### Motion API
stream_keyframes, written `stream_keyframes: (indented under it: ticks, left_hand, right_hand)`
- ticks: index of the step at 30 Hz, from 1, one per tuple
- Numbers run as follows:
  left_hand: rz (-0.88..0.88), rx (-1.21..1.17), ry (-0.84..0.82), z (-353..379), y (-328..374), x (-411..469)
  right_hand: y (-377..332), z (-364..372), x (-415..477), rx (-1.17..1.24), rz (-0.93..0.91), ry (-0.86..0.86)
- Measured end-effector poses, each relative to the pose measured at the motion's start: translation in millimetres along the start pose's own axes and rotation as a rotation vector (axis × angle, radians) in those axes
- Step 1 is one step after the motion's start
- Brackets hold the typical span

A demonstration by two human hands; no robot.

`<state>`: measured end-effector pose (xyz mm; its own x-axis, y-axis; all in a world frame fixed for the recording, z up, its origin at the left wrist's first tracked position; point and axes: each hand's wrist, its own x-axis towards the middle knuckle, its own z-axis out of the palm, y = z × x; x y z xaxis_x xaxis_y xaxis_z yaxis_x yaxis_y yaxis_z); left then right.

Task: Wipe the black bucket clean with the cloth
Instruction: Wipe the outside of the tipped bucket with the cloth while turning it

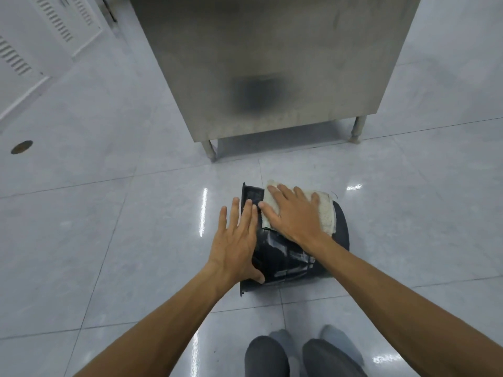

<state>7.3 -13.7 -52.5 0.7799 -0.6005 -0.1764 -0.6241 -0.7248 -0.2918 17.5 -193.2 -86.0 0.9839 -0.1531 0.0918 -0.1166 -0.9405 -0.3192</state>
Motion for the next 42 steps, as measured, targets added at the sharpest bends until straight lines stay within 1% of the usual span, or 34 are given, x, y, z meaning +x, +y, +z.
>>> stream_keyframes:
  ticks: [5,10,12,14,17,19,21,23,25,27,30,32,34,37,40,42]
  left_hand:
    - [-0.024,0.044,-0.018,-0.5,-3.9,7.6]
    - [-0.016,0.038,-0.046,-7.3,-11.4,21.6]
    - [-0.008,0.040,-0.051,-8.6,-13.4,25.2]
    - [0.013,0.046,-0.049,-9.7,-14.4,26.2]
    - [0.037,0.044,-0.060,-11.8,-16.3,24.3]
    - [0.036,0.034,-0.069,-11.5,-15.8,22.3]
    - [0.030,0.029,-0.078,-9.9,-13.6,20.2]
    - [0.014,0.013,-0.082,-8.4,-13.2,18.0]
    - [0.005,-0.008,-0.075,-5.4,-13.5,17.4]
    - [-0.003,-0.036,-0.069,-1.8,-12.8,15.7]
    - [-0.010,-0.068,-0.061,0.1,-13.6,14.1]
    - [-0.008,-0.074,-0.053,0.1,-11.8,13.5]
    - [-0.008,-0.064,-0.045,0.7,-9.5,12.4]
    - [-0.002,-0.043,-0.032,3.0,-10.5,11.6]
    - [0.002,-0.041,-0.045,6.7,-6.7,5.6]
    - [-0.015,-0.049,-0.051,10.9,-4.5,1.0]
  right_hand:
    - [1.9,13.2,-23.8,-0.072,-0.089,0.078]
    - [6.6,43.3,-87.4,-0.093,-0.235,0.154]
    - [5.7,50.5,-105.0,-0.071,-0.256,0.164]
    - [0.5,42.4,-97.7,-0.046,-0.209,0.141]
    - [-12.5,23.2,-59.2,-0.038,-0.066,0.083]
    - [-16.6,11.7,-22.6,-0.007,0.026,0.011]
    - [-14.7,2.6,8.1,0.040,0.075,-0.076]
    - [-11.2,-0.3,20.3,0.030,0.055,-0.126]
    - [-10.2,2.9,7.8,-0.025,0.003,-0.082]
    - [-10.5,13.4,-23.7,-0.073,-0.061,-0.023]
    - [-9.7,29.1,-71.9,-0.095,-0.128,0.021]
    - [-8.9,31.7,-86.7,-0.100,-0.162,0.036]
    - [-11.5,25.7,-84.1,-0.089,-0.135,0.033]
    - [-22.5,10.0,-48.5,-0.036,-0.034,0.011]
    - [-22.8,-3.0,2.7,0.065,0.061,-0.107]
    - [-18.5,-5.2,24.8,0.093,0.062,-0.193]
